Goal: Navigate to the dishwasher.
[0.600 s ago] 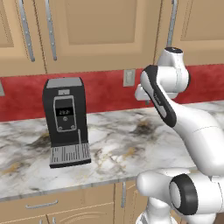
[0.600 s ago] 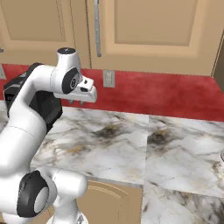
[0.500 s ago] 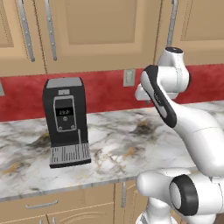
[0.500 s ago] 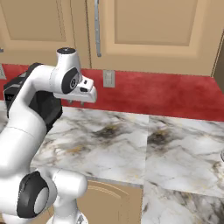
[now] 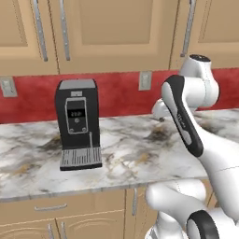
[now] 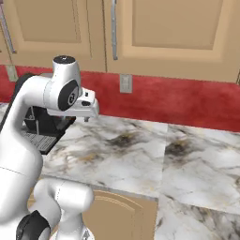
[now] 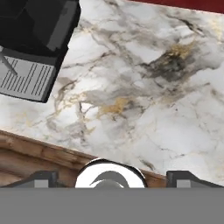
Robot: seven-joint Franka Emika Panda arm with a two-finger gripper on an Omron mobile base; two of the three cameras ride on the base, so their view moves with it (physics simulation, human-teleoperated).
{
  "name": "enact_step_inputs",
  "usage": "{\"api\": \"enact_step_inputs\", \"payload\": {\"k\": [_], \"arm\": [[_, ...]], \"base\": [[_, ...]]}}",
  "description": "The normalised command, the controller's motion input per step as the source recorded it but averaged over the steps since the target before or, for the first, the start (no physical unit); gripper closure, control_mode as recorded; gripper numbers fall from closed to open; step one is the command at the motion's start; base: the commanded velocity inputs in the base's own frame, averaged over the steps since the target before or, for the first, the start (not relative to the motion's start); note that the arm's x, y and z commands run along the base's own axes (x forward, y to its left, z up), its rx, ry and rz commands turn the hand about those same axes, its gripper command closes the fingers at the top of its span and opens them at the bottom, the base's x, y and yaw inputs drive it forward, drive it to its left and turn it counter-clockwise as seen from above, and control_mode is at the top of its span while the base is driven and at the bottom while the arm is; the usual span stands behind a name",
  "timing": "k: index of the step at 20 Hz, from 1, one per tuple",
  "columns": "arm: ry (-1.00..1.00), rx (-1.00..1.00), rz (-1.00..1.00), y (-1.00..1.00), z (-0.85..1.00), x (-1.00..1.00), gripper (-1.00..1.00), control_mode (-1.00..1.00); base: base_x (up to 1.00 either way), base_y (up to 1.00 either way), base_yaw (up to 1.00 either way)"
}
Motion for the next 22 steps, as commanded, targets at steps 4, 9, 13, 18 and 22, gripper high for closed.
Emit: {"api": "enact_step_inputs", "payload": {"k": [4, 9, 13, 18, 22], "arm": [[0.0, 0.0, 0.0, 0.0, 0.0, 0.0, -1.0, 1.0], [0.0, 0.0, 0.0, 0.0, 0.0, 0.0, -1.0, 1.0], [0.0, 0.0, 0.0, 0.0, 0.0, 0.0, -1.0, 1.0], [0.0, 0.0, 0.0, 0.0, 0.0, 0.0, -1.0, 1.0], [0.0, 0.0, 0.0, 0.0, 0.0, 0.0, -1.0, 1.0]], "base": [[-0.55, 0.27, 0.62], [-0.17, 0.25, 0.84], [-0.01, 0.2, 0.91], [0.0, 0.05, 0.96], [0.04, 0.0, 0.93]]}}
